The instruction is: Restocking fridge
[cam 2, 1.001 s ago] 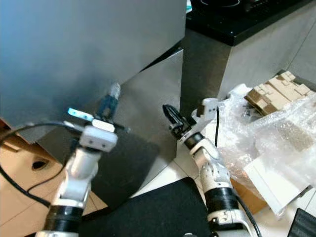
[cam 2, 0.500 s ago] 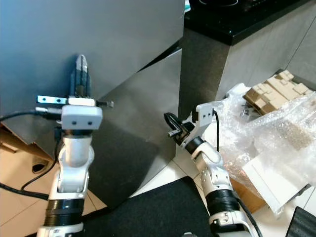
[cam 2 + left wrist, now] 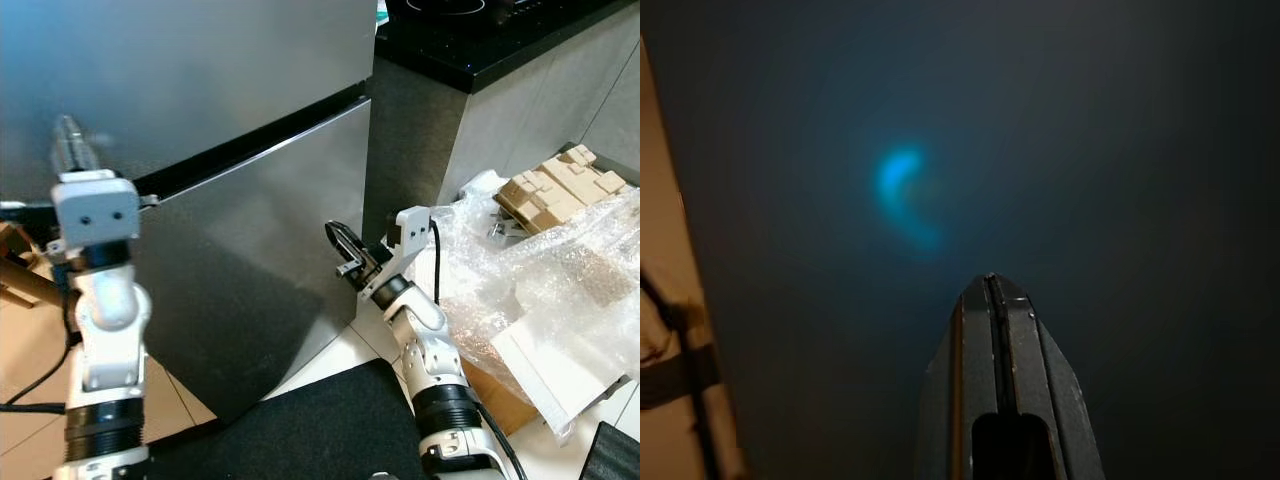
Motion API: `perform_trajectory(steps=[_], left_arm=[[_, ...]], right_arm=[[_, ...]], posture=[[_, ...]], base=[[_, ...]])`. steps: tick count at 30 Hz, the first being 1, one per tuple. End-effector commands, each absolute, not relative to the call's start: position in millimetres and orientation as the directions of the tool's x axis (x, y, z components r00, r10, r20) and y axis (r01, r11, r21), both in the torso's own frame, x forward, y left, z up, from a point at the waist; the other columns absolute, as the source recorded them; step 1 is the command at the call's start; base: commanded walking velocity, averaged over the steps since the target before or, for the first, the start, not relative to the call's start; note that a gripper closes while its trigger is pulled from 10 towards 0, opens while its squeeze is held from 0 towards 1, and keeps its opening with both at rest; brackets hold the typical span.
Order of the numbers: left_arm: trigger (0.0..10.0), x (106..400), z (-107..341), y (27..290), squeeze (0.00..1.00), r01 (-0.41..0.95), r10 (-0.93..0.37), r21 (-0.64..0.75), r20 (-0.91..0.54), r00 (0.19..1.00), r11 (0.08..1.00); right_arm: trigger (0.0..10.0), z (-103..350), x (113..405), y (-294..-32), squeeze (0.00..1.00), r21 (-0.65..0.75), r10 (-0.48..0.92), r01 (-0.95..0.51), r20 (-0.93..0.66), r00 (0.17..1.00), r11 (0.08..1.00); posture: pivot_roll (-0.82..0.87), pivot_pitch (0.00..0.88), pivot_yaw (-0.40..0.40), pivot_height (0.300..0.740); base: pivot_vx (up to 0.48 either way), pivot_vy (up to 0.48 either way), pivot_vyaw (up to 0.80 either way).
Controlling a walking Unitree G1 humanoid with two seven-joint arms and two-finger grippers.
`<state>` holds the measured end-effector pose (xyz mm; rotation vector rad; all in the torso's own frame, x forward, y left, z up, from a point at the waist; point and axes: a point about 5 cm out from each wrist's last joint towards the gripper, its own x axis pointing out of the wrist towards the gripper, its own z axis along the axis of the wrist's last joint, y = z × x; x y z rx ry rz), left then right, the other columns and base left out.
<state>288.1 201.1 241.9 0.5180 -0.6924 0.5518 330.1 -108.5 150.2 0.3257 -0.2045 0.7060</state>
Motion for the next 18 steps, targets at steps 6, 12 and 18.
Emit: perform_trajectory(steps=[6,12,18], left_arm=[[10.0,299,200,192,0.0,-0.438,0.253,0.341,0.469,0.846,0.832],[10.0,289,161,138,0.0,-0.068,-0.092,0.458,0.318,0.943,0.887],[10.0,258,121,112,0.0,0.097,-0.276,0.551,0.253,0.927,0.829]], right_arm=[[10.0,144,326,-106,0.0,0.217,0.618,-0.676,0.28,0.734,0.704],[10.0,134,324,-108,0.0,0.212,0.623,-0.666,0.239,0.745,0.715],[10.0,105,316,-117,0.0,0.246,0.608,-0.627,0.158,0.778,0.739]], posture=[[-0.11,0.119,0.014,0.74],[-0.11,0.119,0.013,0.74],[-0.12,0.119,0.01,0.74]], base=[[0.0,0.0,0.0],[0.0,0.0,0.0],[0.0,0.0,0.0]])
